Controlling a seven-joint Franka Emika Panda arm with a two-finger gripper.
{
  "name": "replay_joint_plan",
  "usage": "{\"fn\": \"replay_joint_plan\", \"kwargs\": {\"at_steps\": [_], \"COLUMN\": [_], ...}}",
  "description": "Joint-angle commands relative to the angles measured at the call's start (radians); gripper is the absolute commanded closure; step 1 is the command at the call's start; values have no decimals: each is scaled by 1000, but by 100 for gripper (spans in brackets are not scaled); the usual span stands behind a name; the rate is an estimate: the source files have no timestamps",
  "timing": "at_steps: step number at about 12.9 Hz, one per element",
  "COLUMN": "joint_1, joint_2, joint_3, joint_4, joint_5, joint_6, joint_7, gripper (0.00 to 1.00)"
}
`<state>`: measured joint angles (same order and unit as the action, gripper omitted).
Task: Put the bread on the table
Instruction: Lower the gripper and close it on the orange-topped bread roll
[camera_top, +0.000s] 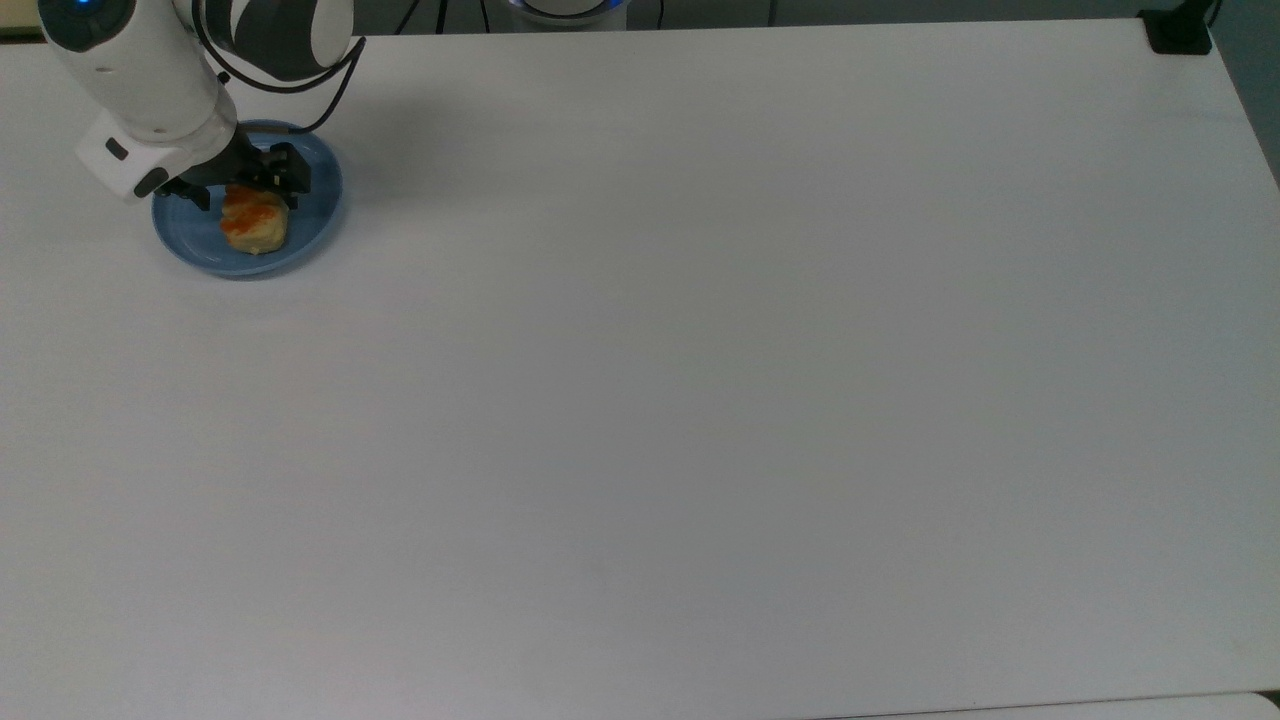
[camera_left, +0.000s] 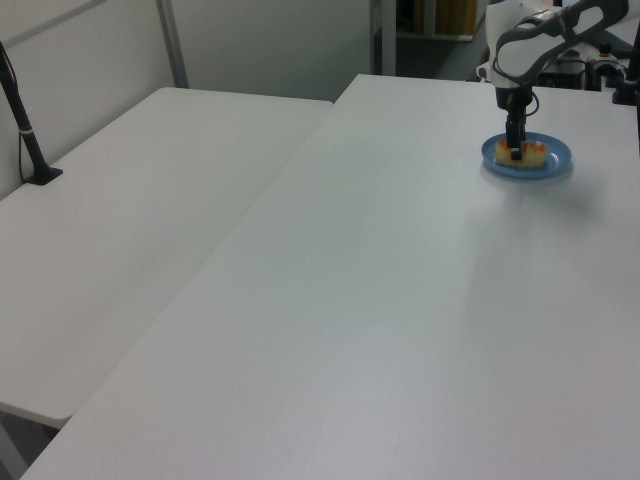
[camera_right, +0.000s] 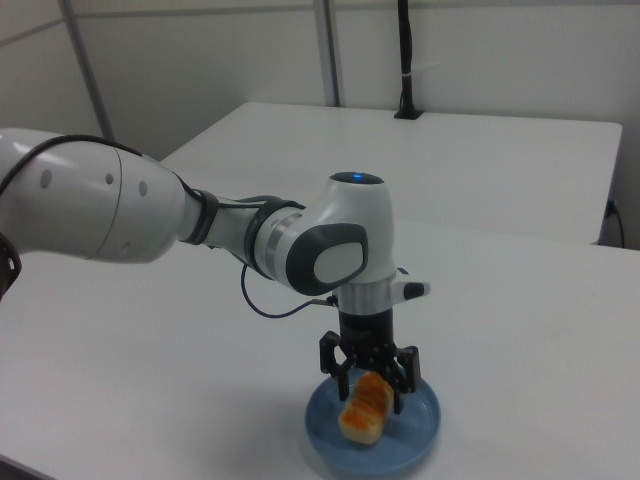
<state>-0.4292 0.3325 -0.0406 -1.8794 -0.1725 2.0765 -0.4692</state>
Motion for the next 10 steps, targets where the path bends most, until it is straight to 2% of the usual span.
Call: {"fn": "replay_joint_plan", "kwargs": {"at_steps": [1, 3, 4, 6, 8, 10], "joint_1": [-17, -16, -16, -14, 0, 62], "joint_2": [-24, -24, -26, -39, -76, -111], "joint_3": [1, 1, 1, 1, 11, 14], "joint_4": [-47, -49, -47, -47, -24, -18], "joint_5": [-44, -44, -44, -42, -42, -42], "joint_6": [36, 36, 33, 11, -85, -154], "joint_7": [3, 4, 6, 17, 17, 62], "gripper": [25, 50, 54, 54, 54, 54]}}
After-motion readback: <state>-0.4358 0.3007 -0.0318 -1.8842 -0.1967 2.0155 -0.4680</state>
